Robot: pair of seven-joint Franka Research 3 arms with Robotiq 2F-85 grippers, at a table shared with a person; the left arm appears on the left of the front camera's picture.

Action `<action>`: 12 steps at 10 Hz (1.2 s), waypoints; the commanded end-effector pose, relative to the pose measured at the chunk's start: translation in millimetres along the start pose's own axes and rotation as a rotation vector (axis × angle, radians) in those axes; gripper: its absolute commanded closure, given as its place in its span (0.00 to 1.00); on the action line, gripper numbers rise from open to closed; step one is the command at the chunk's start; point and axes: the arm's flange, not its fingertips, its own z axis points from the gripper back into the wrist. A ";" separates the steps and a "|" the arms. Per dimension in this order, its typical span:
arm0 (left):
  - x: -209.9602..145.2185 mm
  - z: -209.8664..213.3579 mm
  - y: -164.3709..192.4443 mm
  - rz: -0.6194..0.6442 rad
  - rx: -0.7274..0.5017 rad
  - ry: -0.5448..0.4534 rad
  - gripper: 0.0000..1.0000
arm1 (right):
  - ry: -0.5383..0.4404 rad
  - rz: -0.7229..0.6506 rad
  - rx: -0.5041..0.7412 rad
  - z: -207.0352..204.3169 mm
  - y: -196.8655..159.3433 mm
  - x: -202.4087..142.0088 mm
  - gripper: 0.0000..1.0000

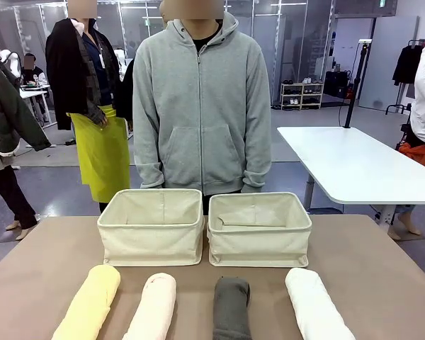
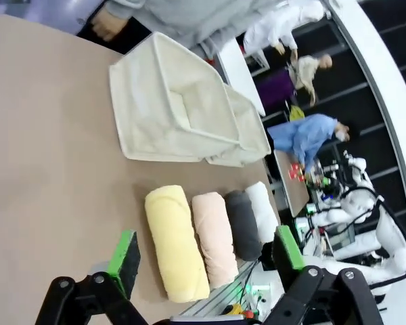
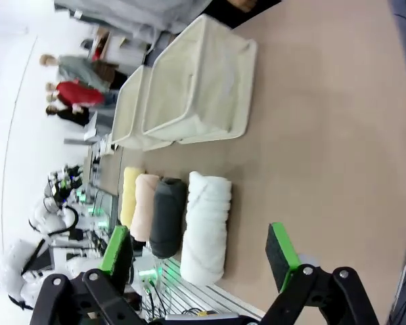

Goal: Divide the towels into two baskets.
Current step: Pick up one hotel-folded towel and place it in the Fabric basket indicated by the person.

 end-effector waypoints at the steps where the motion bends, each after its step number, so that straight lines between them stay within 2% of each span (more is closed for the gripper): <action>1: -9.0 9.1 5.9 0.007 0.006 -0.021 0.00 | -0.017 -0.006 -0.004 19.2 4.2 -7.1 0.00; 3: -8.0 13.2 -0.3 -0.011 0.028 -0.043 0.00 | -0.034 -0.002 -0.011 22.3 5.0 -9.2 0.00; 4: -7.3 16.2 6.4 0.023 0.022 -0.040 0.00 | -0.042 -0.018 -0.014 25.9 -5.7 -8.2 0.00; 12: -7.3 16.2 6.4 0.023 0.022 -0.040 0.00 | -0.042 -0.018 -0.014 25.9 -5.7 -8.2 0.00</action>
